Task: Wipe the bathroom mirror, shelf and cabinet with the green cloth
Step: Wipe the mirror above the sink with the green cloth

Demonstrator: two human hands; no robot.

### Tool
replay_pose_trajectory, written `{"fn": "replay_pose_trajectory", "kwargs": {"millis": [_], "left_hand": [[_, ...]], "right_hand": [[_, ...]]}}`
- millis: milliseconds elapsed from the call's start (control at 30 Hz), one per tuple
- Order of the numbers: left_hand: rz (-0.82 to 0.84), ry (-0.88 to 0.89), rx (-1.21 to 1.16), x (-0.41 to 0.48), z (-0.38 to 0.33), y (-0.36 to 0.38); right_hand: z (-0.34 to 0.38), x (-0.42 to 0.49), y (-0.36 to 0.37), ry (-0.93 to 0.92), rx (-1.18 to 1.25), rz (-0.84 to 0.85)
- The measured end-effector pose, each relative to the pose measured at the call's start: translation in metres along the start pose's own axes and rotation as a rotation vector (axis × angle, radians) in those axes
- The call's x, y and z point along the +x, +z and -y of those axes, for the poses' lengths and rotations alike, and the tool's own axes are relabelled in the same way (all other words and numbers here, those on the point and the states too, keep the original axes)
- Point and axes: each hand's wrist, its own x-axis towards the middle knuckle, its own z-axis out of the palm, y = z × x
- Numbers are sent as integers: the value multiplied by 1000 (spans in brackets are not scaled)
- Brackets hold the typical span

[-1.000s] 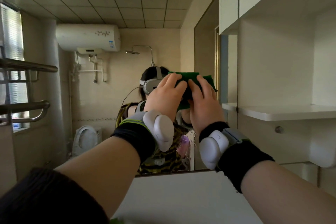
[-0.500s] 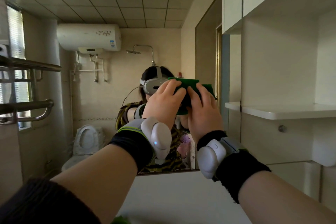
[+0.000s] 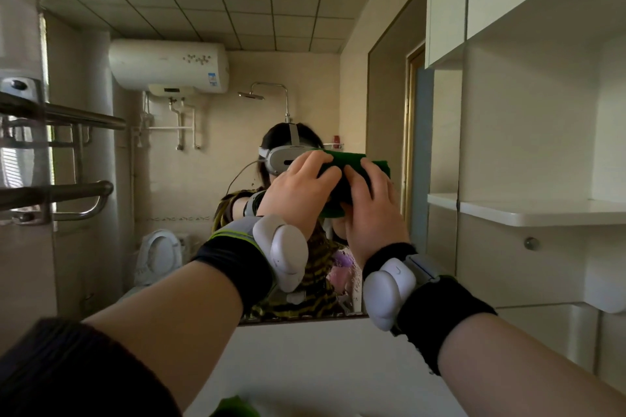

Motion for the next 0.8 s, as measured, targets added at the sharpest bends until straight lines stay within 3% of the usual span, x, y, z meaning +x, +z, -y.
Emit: {"fn": "replay_pose_trajectory", "kwargs": {"millis": [367, 800], "left_hand": [[-69, -96, 17, 4, 20, -16], [-64, -51, 25, -23, 34, -13]], "right_hand": [[24, 26, 2, -60, 0, 30], [41, 1, 16, -51, 27, -21]]}}
